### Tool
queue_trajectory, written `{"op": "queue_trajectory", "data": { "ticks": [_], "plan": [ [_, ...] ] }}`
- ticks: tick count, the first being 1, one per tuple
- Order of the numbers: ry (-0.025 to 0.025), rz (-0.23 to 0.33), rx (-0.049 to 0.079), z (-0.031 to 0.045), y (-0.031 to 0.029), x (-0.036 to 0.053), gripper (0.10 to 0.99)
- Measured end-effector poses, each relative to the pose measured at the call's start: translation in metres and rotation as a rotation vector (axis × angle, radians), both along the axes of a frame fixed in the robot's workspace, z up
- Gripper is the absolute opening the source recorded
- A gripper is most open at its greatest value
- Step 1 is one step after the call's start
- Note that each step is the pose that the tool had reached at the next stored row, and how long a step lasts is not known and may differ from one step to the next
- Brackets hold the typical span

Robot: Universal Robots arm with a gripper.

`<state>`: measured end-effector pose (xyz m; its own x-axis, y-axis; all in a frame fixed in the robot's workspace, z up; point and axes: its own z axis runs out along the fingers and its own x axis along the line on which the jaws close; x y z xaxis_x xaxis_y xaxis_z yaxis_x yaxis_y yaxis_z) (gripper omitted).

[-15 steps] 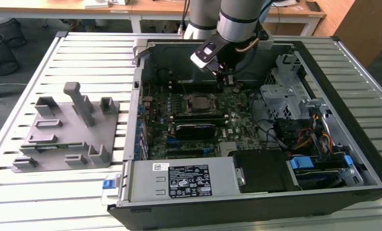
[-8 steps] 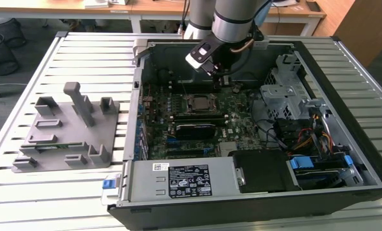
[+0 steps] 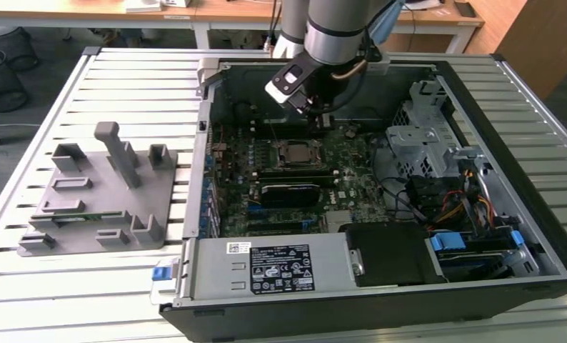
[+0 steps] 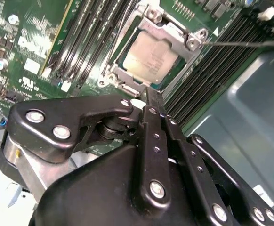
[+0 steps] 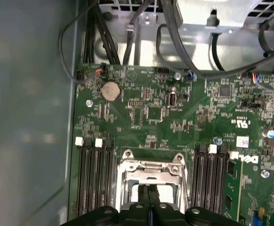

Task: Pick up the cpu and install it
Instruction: 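Close the cpu cover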

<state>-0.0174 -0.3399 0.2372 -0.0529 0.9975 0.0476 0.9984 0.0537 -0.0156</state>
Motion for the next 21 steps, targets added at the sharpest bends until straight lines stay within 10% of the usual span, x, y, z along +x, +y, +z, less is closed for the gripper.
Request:
{"op": "queue_trajectory", "data": {
  "ticks": [21],
  "plan": [
    [0.0,0.004,0.0,-0.0077,-0.0047,-0.0231,0.106]
  ]
}}
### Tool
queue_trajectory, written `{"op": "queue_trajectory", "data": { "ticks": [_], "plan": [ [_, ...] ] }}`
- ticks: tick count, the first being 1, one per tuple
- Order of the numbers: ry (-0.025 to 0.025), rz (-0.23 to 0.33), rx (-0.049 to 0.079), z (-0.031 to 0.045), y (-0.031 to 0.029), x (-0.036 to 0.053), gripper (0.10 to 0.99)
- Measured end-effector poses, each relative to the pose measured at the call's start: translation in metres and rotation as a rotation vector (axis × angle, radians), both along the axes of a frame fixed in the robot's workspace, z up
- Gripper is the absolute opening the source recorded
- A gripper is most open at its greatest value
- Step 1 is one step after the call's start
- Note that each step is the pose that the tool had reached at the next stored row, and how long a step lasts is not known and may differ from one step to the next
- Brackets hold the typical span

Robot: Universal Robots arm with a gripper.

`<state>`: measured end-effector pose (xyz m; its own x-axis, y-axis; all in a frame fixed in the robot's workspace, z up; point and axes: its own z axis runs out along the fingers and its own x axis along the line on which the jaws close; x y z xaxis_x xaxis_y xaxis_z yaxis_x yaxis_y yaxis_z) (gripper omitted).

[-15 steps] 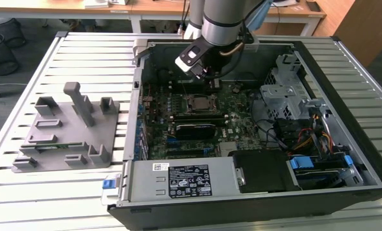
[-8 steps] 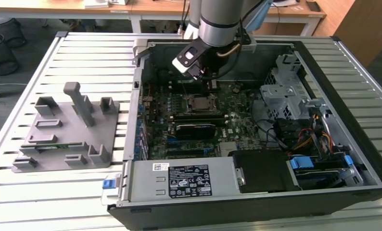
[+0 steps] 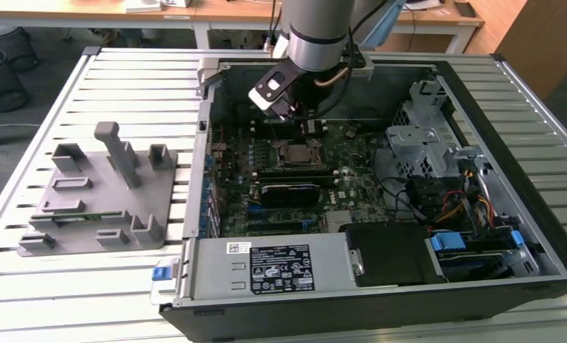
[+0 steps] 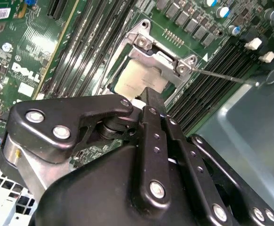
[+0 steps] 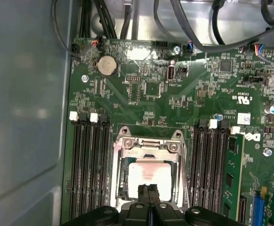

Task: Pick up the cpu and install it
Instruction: 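Close the cpu cover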

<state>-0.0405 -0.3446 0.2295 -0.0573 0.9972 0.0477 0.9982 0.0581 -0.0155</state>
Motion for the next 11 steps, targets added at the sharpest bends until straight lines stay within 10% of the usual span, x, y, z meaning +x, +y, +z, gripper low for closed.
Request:
{"op": "queue_trajectory", "data": {
  "ticks": [11],
  "plan": [
    [0.0,0.001,0.0,-0.0067,0.0,-0.0101,0.106]
  ]
}}
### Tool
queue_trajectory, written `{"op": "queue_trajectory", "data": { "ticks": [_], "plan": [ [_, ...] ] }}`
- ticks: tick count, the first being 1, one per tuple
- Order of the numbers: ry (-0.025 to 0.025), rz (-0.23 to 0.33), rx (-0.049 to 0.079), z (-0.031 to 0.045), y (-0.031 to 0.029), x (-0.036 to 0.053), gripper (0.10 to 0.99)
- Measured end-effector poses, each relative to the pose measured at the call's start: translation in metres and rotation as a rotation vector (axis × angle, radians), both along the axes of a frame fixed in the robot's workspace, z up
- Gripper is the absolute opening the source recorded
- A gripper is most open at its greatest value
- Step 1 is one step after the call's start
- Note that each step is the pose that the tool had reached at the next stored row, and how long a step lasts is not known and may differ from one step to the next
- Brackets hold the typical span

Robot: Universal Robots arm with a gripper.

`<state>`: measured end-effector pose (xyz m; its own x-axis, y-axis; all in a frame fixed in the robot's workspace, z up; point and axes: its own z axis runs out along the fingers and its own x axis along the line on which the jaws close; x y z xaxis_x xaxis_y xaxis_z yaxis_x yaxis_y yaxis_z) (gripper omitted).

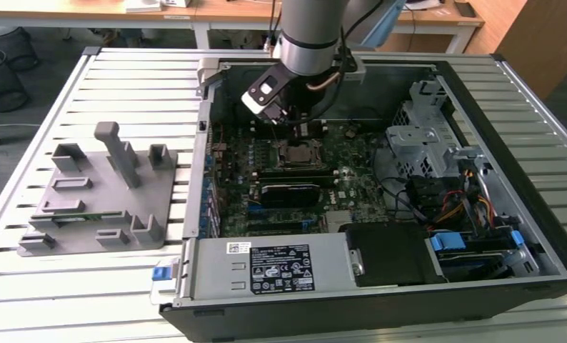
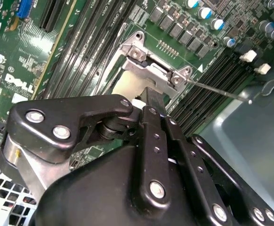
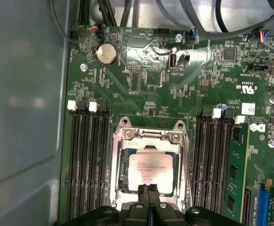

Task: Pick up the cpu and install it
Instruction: 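Close the cpu cover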

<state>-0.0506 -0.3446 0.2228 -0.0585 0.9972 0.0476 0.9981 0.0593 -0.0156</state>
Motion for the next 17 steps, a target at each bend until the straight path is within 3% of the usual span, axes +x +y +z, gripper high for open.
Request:
{"op": "queue_trajectory", "data": {
  "ticks": [17],
  "plan": [
    [-0.0005,0.001,0.001,-0.014,0.0,-0.0088,0.106]
  ]
}}
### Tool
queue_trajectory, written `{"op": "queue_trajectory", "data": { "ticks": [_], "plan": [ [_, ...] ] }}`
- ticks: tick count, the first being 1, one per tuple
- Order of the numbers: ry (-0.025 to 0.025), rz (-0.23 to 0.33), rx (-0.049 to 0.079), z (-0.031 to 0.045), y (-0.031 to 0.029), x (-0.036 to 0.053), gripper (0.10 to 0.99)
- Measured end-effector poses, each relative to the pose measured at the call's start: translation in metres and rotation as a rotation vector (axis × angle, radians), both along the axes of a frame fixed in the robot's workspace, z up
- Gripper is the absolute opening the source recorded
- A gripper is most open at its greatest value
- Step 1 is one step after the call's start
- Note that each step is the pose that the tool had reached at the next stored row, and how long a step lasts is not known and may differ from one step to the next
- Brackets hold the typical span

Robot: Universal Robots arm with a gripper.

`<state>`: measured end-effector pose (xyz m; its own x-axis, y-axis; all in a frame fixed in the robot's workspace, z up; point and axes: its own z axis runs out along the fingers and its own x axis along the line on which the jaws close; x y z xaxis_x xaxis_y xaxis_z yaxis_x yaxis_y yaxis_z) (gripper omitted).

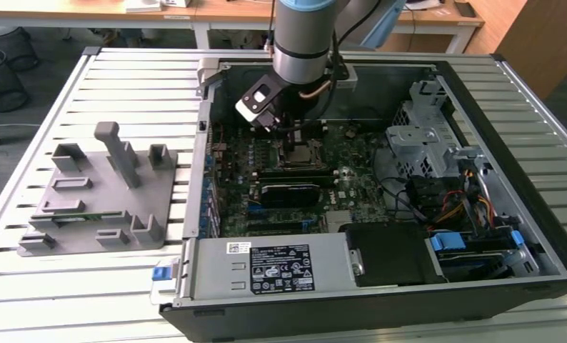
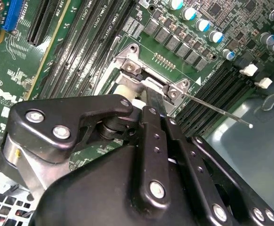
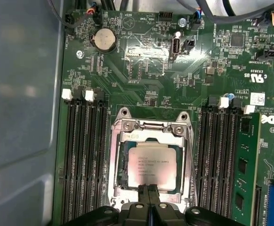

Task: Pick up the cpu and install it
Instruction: 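Close the cpu cover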

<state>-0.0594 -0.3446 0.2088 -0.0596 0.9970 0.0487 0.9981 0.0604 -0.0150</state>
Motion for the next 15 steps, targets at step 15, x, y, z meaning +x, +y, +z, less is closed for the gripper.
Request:
{"op": "queue_trajectory", "data": {
  "ticks": [15],
  "plan": [
    [0.0003,0.003,0.0,-0.0093,0.0,0.0008,0.106]
  ]
}}
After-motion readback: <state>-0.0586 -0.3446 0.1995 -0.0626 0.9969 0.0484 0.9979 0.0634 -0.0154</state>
